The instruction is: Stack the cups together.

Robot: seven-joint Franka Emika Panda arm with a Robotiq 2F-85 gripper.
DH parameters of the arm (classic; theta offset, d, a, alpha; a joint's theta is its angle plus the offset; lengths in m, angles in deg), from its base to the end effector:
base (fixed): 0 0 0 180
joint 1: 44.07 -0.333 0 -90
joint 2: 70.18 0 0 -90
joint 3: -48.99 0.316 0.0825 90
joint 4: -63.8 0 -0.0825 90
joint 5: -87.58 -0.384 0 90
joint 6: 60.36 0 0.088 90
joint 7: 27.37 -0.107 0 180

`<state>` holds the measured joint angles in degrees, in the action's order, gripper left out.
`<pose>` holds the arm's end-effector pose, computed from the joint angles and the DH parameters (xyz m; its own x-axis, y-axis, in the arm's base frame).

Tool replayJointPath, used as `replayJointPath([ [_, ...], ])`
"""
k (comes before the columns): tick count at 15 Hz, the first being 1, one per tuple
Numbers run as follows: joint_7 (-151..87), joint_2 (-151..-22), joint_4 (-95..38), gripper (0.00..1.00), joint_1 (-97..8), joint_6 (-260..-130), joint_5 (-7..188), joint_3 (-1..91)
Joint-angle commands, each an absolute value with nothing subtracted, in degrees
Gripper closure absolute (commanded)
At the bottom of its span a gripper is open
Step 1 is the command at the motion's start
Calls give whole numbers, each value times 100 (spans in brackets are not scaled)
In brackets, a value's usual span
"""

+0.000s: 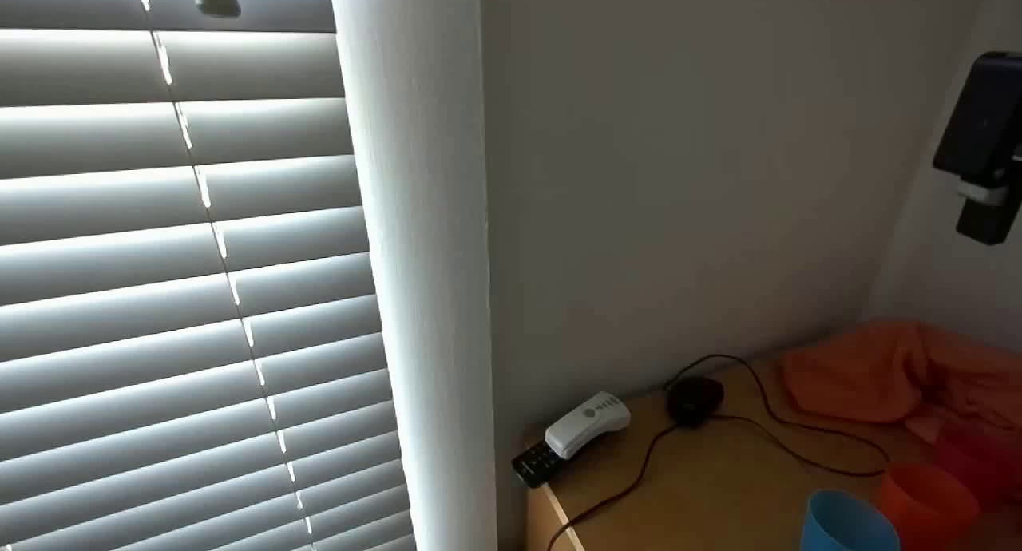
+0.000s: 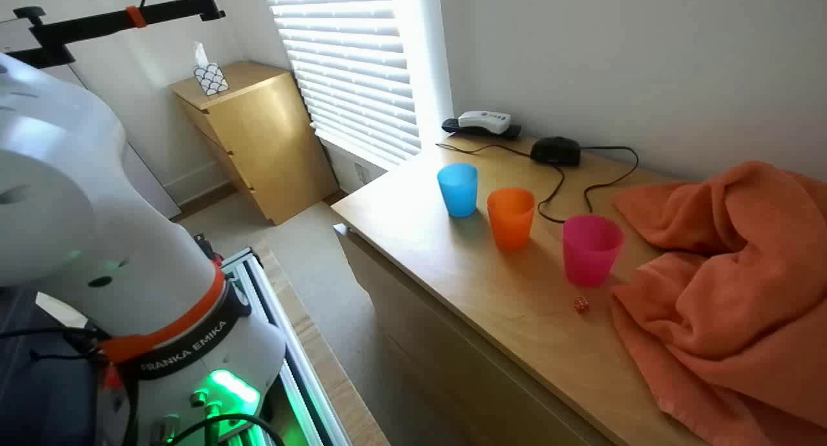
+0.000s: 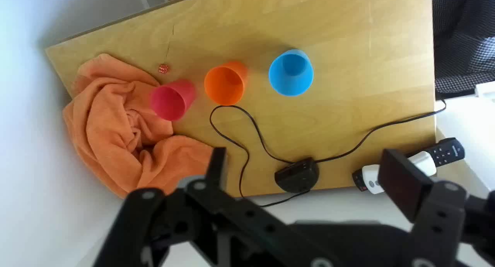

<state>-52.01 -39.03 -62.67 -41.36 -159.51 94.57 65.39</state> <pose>0.3838 0.1039 0.5842 0.9702 -0.1898 0.1504 -0.2203 -0.9498 0.2221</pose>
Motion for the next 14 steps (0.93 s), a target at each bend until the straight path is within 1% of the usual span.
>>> replayJointPath([
  [1, -5271, -3935, -6252, 0, -4306, -15930, 9531, 6413],
  [8, -5271, -3935, -6251, 0, -4306, -15930, 9531, 6413],
  [14, -5410, -4440, -6526, 0, -4274, -15997, 9379, 6228],
])
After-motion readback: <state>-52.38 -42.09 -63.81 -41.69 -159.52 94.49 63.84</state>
